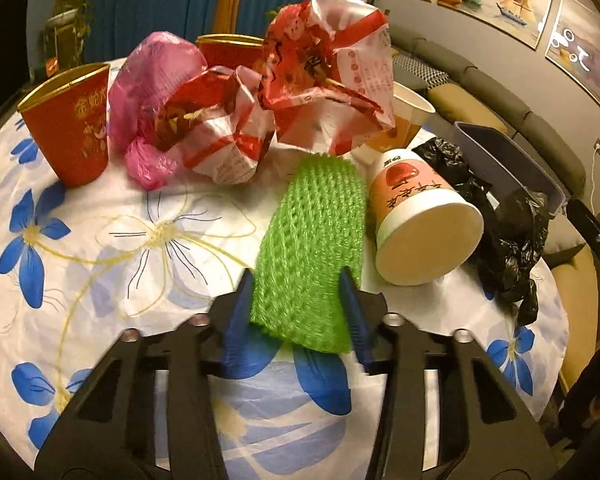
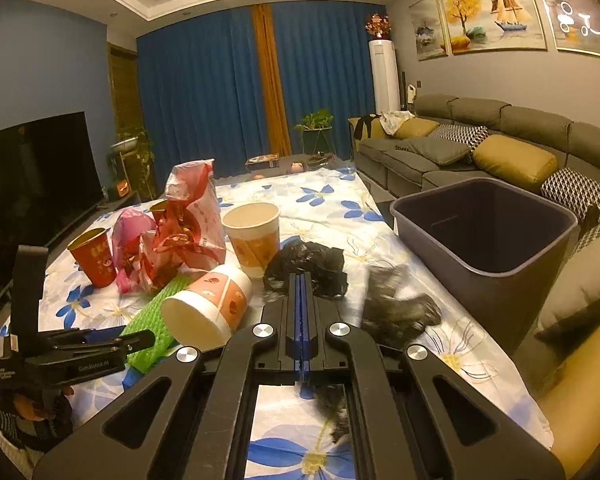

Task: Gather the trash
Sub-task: 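Grasp the green foam net with the left tool while the right tool grasps the black bag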

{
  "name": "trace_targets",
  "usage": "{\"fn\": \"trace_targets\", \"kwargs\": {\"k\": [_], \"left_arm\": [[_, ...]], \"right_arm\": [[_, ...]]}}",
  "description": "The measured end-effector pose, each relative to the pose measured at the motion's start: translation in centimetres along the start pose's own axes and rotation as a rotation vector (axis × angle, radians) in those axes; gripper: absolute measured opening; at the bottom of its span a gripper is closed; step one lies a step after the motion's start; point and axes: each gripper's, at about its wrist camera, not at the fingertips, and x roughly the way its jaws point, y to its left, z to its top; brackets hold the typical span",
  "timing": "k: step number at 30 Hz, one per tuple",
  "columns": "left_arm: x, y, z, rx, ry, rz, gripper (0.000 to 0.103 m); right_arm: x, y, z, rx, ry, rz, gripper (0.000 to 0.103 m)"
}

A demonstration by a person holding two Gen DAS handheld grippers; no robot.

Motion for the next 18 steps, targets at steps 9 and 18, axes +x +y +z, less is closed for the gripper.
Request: {"fn": "trace_targets", "kwargs": {"k": [9, 18], "left_arm": [[-0.9, 0.5, -0.1, -0.01, -0.042, -0.013, 0.015], [-5.0, 1.5, 0.6, -0.048, -0.153, -0.015, 0.015]], "right_arm": [[-0.5, -2.1, -1.0, 0.01, 0.024, -0.024, 0.03], [1.5, -2.8, -2.6, 0.013, 0.136, -0.031, 0.066]]}}
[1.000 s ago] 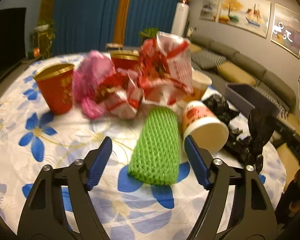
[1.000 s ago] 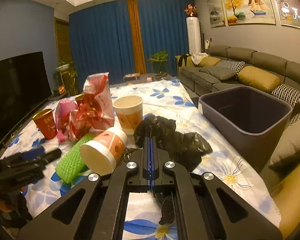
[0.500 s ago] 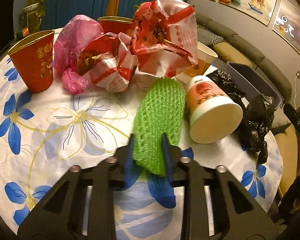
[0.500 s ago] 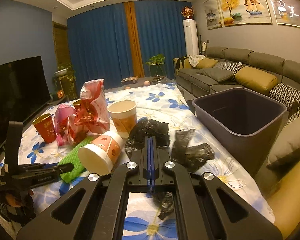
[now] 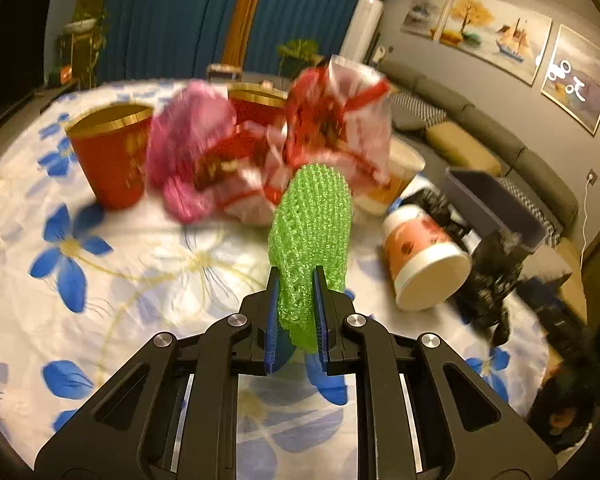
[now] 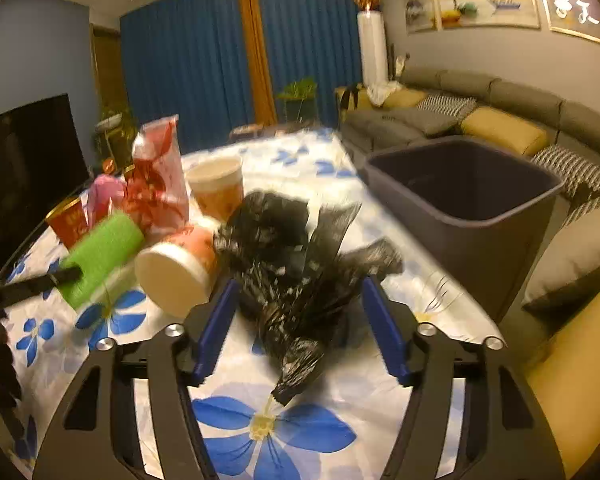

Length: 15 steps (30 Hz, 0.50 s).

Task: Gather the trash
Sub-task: 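Grasp the green foam net with the left tool while the right tool grasps the black bag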

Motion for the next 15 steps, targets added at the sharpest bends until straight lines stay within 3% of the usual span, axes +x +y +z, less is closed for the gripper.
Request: {"fn": "trace_targets", "kwargs": {"k": [8, 15], "left_arm": [[-2.7, -1.3, 0.5, 0.024, -0.07, -0.03, 0.015], [-2.8, -1.9, 0.3, 0.026, -0.068, -0.043, 0.015]], "right_arm": [[3.7, -0.4, -0.1, 0.031, 0.147, 0.004, 0.065], [4.1, -0.1, 0.1, 0.016, 0.164, 0.026, 0.034]]}}
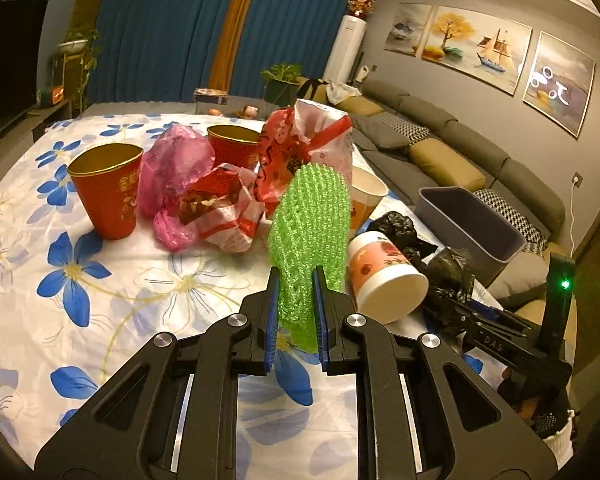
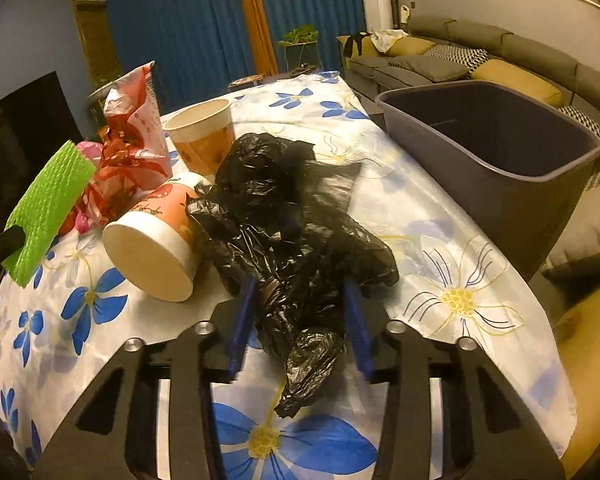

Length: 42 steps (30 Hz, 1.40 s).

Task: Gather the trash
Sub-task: 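Grasp the green foam net with the left tool while the right tool grasps the black bag, then carry both items over the grey bin and open both tools to drop them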

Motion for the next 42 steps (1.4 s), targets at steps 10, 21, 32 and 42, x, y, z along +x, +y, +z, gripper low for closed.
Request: {"fn": "trace_targets", "kwargs": {"k": [10, 21, 32, 42], "left_arm": [[-0.7, -0.8, 0.3, 0.009, -0.023, -0.014, 0.015], [-1.0, -3.1, 0.6, 0.048, -0.038, -0.041, 0.015], [-1.1, -8.7, 2.9, 0.144, -0.093, -0.088, 0.015], [1.5, -18.4, 6.3, 0.24, -0.145, -0.232, 0.015]], "right_arm": [[-4.4, -0.8, 0.5, 0.015, -0.153, 0.009, 0.016], [-6.9, -2.1, 1.2, 0.046, -0.237, 0.03, 0.016], [-9.5, -3.7, 2.5, 0.072, -0.342, 0.016, 0.016], [-11.3, -8.4, 5.8, 0.132, -0.467, -0.083, 0.016]]}}
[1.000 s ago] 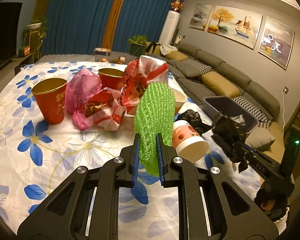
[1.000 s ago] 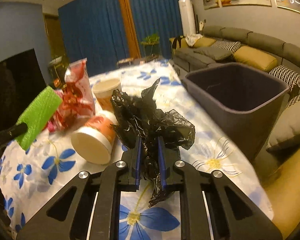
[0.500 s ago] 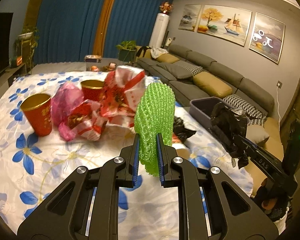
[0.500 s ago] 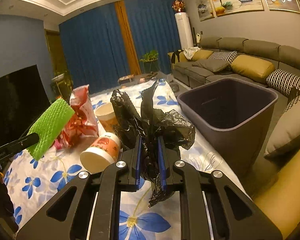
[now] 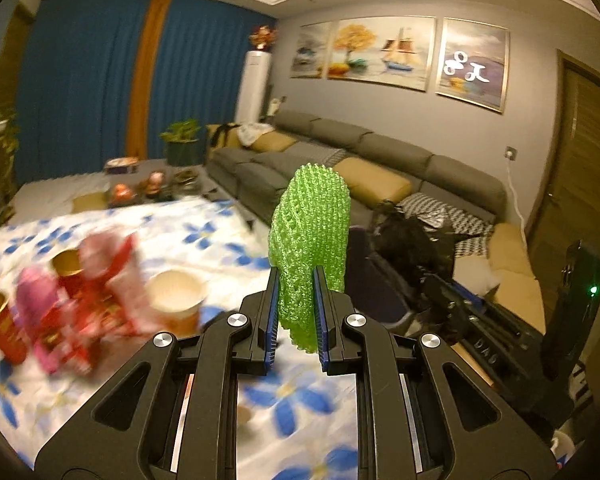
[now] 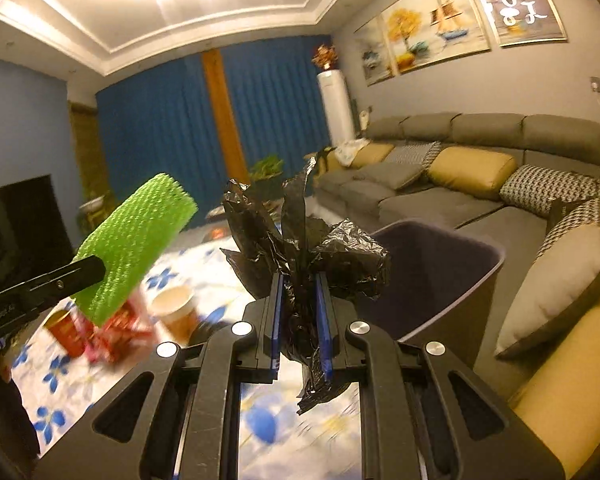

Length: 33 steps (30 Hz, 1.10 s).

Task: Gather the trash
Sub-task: 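Carry both items over the grey bin and open both tools to drop them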

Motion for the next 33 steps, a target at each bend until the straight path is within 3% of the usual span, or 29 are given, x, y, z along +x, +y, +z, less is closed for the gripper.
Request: {"fn": "trace_targets", "kwargs": {"k": [8, 17, 33], "left_arm": [[7.4, -4.5, 1.7, 0.041, 0.026, -0.058, 0.015], [13.8, -5.9, 1.9, 0.038, 0.078, -0.075, 0.015], [18.8, -6.2, 1.5, 0.024, 0.14, -0.081, 0.015]], "right_arm": [[2.6, -4.6, 2.6, 0.049, -0.031, -0.08, 0.016], [5.8, -7.4, 3.3, 0.069, -0.01, -0.11, 0.017], [8.1, -7.6, 3.3, 0.082, 0.026, -0.117, 0.018]]}}
